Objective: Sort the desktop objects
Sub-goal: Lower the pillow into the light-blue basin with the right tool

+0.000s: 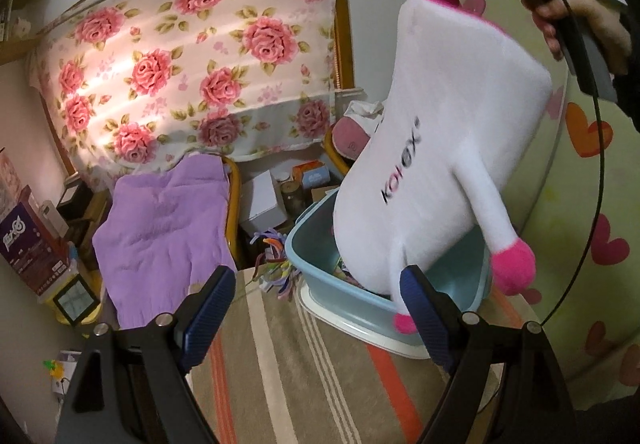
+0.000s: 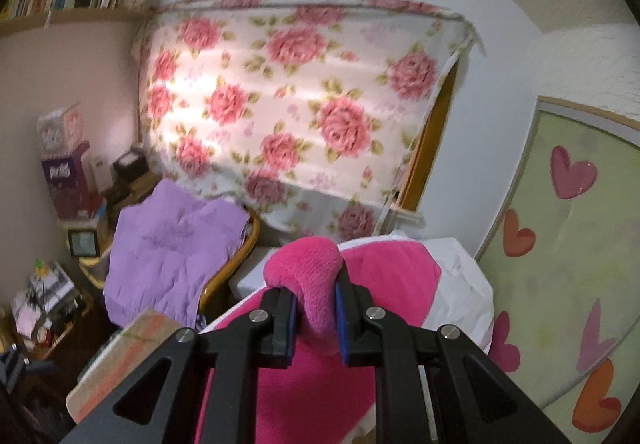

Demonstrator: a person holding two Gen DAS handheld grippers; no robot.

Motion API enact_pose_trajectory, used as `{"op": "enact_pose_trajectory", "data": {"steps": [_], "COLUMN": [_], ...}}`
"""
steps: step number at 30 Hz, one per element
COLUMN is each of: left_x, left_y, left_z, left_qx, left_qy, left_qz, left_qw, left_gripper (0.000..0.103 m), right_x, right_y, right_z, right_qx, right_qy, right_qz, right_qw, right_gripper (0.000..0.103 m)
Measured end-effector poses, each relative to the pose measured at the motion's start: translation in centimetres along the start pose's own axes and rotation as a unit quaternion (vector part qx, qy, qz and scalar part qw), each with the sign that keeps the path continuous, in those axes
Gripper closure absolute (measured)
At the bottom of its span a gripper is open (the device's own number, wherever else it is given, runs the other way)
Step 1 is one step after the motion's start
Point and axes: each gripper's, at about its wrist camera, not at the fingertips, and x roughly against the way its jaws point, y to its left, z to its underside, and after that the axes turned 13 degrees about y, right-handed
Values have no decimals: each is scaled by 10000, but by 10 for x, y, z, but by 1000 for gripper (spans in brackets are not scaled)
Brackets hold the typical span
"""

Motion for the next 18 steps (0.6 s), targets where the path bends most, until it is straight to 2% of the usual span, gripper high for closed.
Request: {"op": "enact_pose_trajectory", "data": {"steps": [2, 6, 15, 18], "left_x": [-1, -5, -8, -7], "left_y": [1, 2, 5, 7], "left_z": [1, 2, 4, 5], "left_qx": [7, 22, 88, 121], "left_qy": [23, 91, 144, 139], "left_qz": [-13, -35, -81, -80], "left_qw": [10000, 10000, 9998, 9998], "left_gripper": [16, 16, 16, 16], "right_x": [-12, -18, -26, -29], "right_y": [4, 12, 48, 54], "right_z": [6, 9, 24, 33], "right_qx": [35, 143, 687, 719], "right_qy": [104, -1, 113, 119], "right_qz": [-54, -164, -1004, -1057], "right_qw": [9999, 9998, 9925, 9917], "right_gripper": [87, 87, 87, 87]}}
